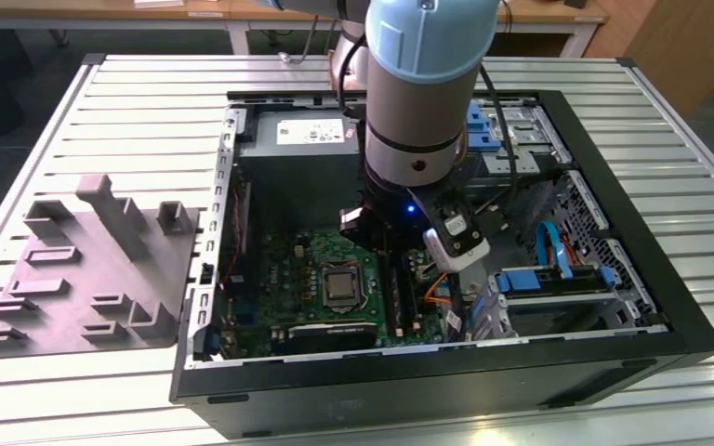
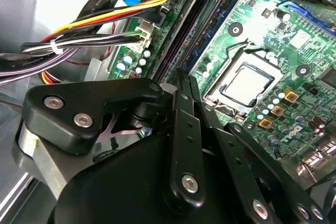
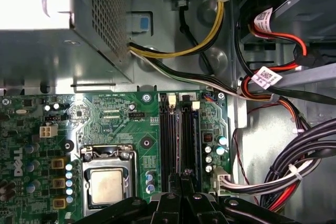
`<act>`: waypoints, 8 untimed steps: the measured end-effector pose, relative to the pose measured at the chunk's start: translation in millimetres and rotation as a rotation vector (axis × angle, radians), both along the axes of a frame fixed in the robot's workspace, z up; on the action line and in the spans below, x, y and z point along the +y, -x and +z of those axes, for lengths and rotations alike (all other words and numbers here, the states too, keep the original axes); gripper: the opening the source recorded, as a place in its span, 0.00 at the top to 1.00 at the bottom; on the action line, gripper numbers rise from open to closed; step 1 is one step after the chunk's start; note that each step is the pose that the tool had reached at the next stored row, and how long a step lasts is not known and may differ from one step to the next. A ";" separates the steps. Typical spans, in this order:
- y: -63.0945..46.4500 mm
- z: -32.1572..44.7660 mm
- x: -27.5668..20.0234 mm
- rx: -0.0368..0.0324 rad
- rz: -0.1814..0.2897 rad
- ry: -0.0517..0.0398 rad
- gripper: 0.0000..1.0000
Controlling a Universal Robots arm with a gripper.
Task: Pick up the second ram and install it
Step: 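Insert the second ram into the second slot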
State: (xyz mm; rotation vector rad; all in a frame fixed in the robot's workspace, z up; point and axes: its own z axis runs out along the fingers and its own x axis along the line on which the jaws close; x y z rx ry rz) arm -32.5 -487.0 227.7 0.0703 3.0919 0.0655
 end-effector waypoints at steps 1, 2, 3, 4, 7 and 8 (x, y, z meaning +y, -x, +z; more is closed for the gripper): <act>0.0 -0.3 -0.1 0.0000 0.000 -0.0003 0.89; 0.0 -0.3 -0.1 0.0001 0.000 -0.0001 0.89; 0.0 -0.3 -0.1 0.0001 0.000 -0.0001 0.89; 0.0 -0.4 -0.1 0.0001 0.000 -0.0003 0.89; 0.0 -0.6 -1.6 0.0000 0.000 -0.0005 0.89; 0.0 -0.6 -1.8 0.0001 0.000 -0.0005 0.89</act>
